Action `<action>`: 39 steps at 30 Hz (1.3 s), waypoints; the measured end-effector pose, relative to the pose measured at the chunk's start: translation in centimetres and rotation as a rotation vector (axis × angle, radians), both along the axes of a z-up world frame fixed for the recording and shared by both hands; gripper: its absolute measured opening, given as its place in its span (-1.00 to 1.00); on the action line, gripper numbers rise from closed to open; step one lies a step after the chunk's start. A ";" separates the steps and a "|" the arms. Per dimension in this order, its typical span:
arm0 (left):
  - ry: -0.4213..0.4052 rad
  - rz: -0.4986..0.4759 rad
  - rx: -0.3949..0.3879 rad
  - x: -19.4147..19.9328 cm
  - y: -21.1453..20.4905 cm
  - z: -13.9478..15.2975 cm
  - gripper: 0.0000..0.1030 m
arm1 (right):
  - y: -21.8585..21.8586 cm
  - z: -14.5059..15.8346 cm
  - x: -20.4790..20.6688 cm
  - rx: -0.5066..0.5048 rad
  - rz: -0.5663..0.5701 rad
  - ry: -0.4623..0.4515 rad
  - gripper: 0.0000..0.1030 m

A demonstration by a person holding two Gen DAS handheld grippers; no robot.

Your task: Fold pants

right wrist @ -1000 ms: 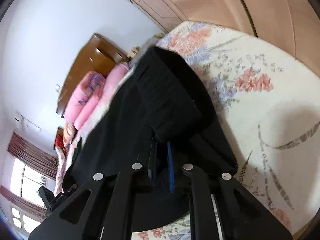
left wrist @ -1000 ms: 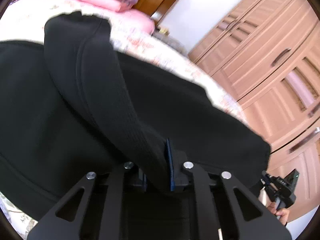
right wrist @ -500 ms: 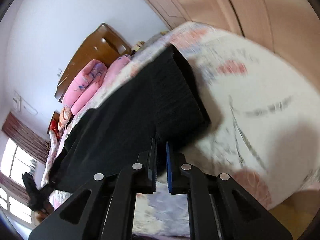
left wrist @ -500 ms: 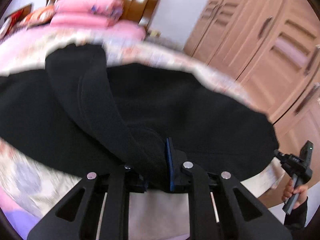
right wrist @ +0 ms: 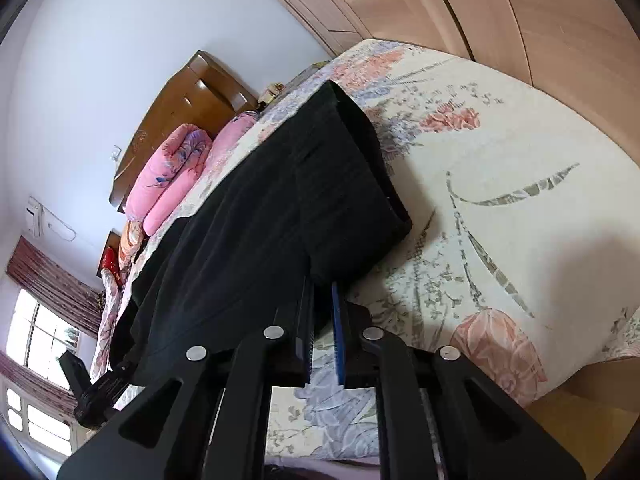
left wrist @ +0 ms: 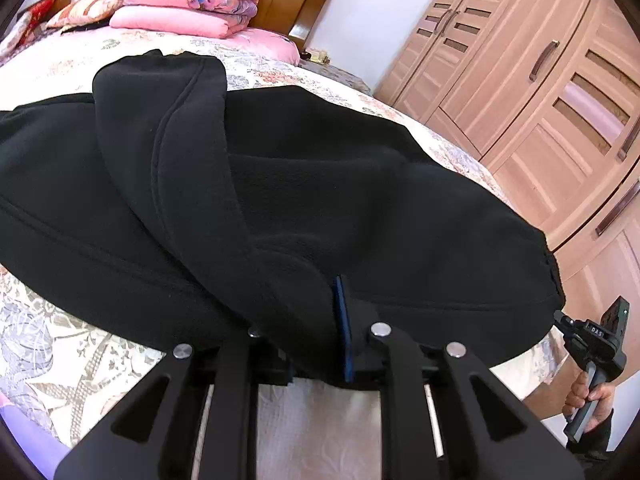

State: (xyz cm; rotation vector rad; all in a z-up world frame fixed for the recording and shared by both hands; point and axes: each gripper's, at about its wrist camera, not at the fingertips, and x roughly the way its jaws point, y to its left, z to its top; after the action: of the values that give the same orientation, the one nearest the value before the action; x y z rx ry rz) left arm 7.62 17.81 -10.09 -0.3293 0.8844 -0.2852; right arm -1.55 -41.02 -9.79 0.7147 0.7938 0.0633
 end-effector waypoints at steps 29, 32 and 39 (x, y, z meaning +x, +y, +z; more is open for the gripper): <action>-0.046 0.040 0.023 -0.3 -0.4 0.7 -0.60 | 7.9 0.9 -0.7 -0.027 0.245 -0.054 -0.88; -0.036 0.044 0.023 -0.1 -0.5 0.1 -0.58 | 7.4 -0.9 -0.1 -0.003 0.250 -0.015 -0.87; -0.067 0.156 0.109 -1.3 0.7 2.5 0.29 | 8.3 2.5 -1.4 -0.188 0.291 -0.024 -0.41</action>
State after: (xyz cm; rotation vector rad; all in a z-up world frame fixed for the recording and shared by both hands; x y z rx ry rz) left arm 6.27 18.50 -7.62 -0.2838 0.8008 -0.1028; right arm -2.98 -32.75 -7.29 0.4168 0.8643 0.2564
